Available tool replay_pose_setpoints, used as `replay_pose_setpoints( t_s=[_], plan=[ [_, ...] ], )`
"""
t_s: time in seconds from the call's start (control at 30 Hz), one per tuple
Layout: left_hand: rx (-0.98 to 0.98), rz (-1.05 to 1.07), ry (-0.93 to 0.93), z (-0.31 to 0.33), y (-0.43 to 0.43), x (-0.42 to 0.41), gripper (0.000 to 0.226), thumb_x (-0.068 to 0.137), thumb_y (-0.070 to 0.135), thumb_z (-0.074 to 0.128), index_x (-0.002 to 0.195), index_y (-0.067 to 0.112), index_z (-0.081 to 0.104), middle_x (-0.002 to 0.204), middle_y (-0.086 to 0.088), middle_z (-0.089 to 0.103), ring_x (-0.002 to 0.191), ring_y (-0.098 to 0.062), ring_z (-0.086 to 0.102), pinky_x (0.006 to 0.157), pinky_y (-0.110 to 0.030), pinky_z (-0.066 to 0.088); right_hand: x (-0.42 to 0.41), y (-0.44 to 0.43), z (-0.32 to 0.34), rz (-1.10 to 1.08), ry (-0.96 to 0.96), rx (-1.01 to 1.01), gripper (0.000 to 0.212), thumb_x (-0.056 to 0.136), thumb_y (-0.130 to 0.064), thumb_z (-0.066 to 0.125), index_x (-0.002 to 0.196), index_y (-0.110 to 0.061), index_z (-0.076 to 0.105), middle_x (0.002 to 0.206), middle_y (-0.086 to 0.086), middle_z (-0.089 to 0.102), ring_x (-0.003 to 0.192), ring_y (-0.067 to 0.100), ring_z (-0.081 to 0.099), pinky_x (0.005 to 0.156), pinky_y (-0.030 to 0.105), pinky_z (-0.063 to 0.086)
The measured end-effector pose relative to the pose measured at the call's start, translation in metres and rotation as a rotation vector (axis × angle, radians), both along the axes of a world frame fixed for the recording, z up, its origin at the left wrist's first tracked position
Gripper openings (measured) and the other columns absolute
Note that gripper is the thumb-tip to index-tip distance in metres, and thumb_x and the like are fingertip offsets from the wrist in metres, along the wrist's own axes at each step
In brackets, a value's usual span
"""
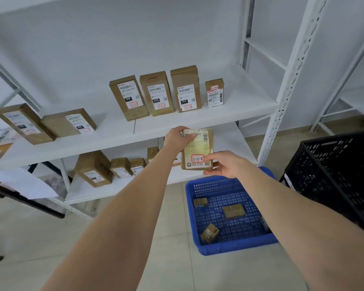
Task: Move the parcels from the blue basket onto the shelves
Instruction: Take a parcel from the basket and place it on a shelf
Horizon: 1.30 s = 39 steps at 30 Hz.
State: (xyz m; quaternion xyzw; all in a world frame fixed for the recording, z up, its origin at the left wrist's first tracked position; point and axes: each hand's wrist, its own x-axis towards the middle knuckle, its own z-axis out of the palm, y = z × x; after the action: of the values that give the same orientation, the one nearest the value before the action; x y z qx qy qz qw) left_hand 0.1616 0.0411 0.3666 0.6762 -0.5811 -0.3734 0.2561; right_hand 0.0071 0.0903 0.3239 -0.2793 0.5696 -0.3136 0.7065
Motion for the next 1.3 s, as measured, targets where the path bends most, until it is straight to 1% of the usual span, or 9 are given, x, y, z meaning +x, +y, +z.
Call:
replay_pose_setpoints(
  t_s=[0.1, 0.3, 0.43, 0.6, 0.77, 0.9, 1.1, 1.23, 1.3],
  plan=[
    [-0.003, 0.0, -0.055, 0.004, -0.003, 0.022, 0.031, 0.089, 0.032, 0.065, 0.118, 0.02, 0.06, 0.113, -0.006, 0.066, 0.101, -0.025, 0.063, 0.083, -0.04, 0.056, 0.025, -0.005, 0.0, -0.002, 0.012, 0.002, 0.026, 0.085, 0.003, 0.065, 0.11, 0.001, 0.058, 0.104, 0.02, 0.069, 0.096, 0.033, 0.069, 0.079, 0.042, 0.06],
    [-0.004, -0.041, -0.179, 0.003, -0.008, 0.073, 0.033, 0.093, 0.03, 0.059, 0.124, 0.018, 0.056, 0.118, -0.007, 0.063, 0.103, -0.026, 0.061, 0.087, -0.04, 0.054, 0.077, -0.015, -0.005, 0.002, 0.054, 0.001, 0.023, 0.084, 0.007, 0.061, 0.106, 0.001, 0.059, 0.106, 0.021, 0.067, 0.098, 0.032, 0.067, 0.086, 0.044, 0.057],
    [-0.008, -0.035, -0.191, 0.003, -0.015, 0.113, 0.031, 0.094, 0.026, 0.058, 0.124, 0.017, 0.057, 0.118, -0.008, 0.062, 0.101, -0.027, 0.061, 0.087, -0.041, 0.055, 0.115, -0.026, -0.007, 0.023, 0.064, -0.011, 0.026, 0.083, 0.008, 0.061, 0.108, 0.0, 0.059, 0.105, 0.02, 0.068, 0.097, 0.03, 0.068, 0.084, 0.044, 0.058],
    [-0.051, -0.026, -0.247, 0.006, -0.026, 0.16, 0.034, 0.096, 0.024, 0.054, 0.129, 0.017, 0.056, 0.124, -0.008, 0.06, 0.105, -0.026, 0.06, 0.081, -0.032, 0.053, 0.163, -0.04, -0.007, 0.033, 0.068, -0.029, 0.027, 0.084, 0.007, 0.062, 0.11, 0.002, 0.06, 0.107, 0.02, 0.067, 0.097, 0.031, 0.068, 0.079, 0.044, 0.059],
    [-0.059, -0.01, -0.231, 0.01, -0.041, 0.193, 0.034, 0.096, 0.022, 0.054, 0.129, 0.016, 0.055, 0.127, -0.007, 0.059, 0.108, -0.026, 0.059, 0.088, -0.036, 0.053, 0.196, -0.053, -0.002, 0.052, 0.061, -0.039, 0.025, 0.085, 0.006, 0.061, 0.11, 0.0, 0.06, 0.107, 0.019, 0.068, 0.095, 0.029, 0.069, 0.078, 0.041, 0.06],
    [-0.065, 0.004, -0.234, 0.012, -0.058, 0.212, 0.034, 0.096, 0.021, 0.054, 0.13, 0.016, 0.056, 0.126, -0.008, 0.058, 0.106, -0.025, 0.06, 0.087, -0.033, 0.053, 0.213, -0.071, 0.0, 0.047, 0.049, -0.048, 0.024, 0.085, 0.007, 0.061, 0.109, 0.0, 0.06, 0.107, 0.019, 0.067, 0.098, 0.031, 0.068, 0.081, 0.043, 0.059],
    [-0.074, 0.021, -0.286, 0.015, -0.096, 0.237, 0.033, 0.097, 0.021, 0.052, 0.129, 0.019, 0.057, 0.126, -0.008, 0.06, 0.107, -0.027, 0.06, 0.091, -0.038, 0.052, 0.239, -0.114, -0.001, 0.059, 0.023, -0.042, 0.024, 0.084, 0.007, 0.062, 0.107, 0.001, 0.06, 0.107, 0.019, 0.068, 0.099, 0.03, 0.067, 0.082, 0.042, 0.059],
    [-0.073, 0.049, -0.318, 0.019, -0.126, 0.257, 0.031, 0.097, 0.021, 0.052, 0.127, 0.02, 0.059, 0.118, -0.006, 0.063, 0.086, -0.023, 0.062, 0.073, -0.032, 0.054, 0.258, -0.149, 0.0, 0.083, 0.015, -0.047, 0.022, 0.085, 0.007, 0.063, 0.105, 0.001, 0.059, 0.104, 0.018, 0.069, 0.097, 0.029, 0.068, 0.078, 0.04, 0.06],
    [-0.072, 0.069, -0.314, 0.021, -0.14, 0.268, 0.031, 0.097, 0.02, 0.052, 0.127, 0.019, 0.059, 0.118, -0.007, 0.063, 0.082, -0.023, 0.06, 0.072, -0.032, 0.055, 0.268, -0.164, 0.001, 0.092, 0.02, -0.065, 0.018, 0.085, 0.007, 0.063, 0.101, 0.001, 0.059, 0.105, 0.018, 0.068, 0.098, 0.027, 0.068, 0.076, 0.039, 0.061]
  ],
)
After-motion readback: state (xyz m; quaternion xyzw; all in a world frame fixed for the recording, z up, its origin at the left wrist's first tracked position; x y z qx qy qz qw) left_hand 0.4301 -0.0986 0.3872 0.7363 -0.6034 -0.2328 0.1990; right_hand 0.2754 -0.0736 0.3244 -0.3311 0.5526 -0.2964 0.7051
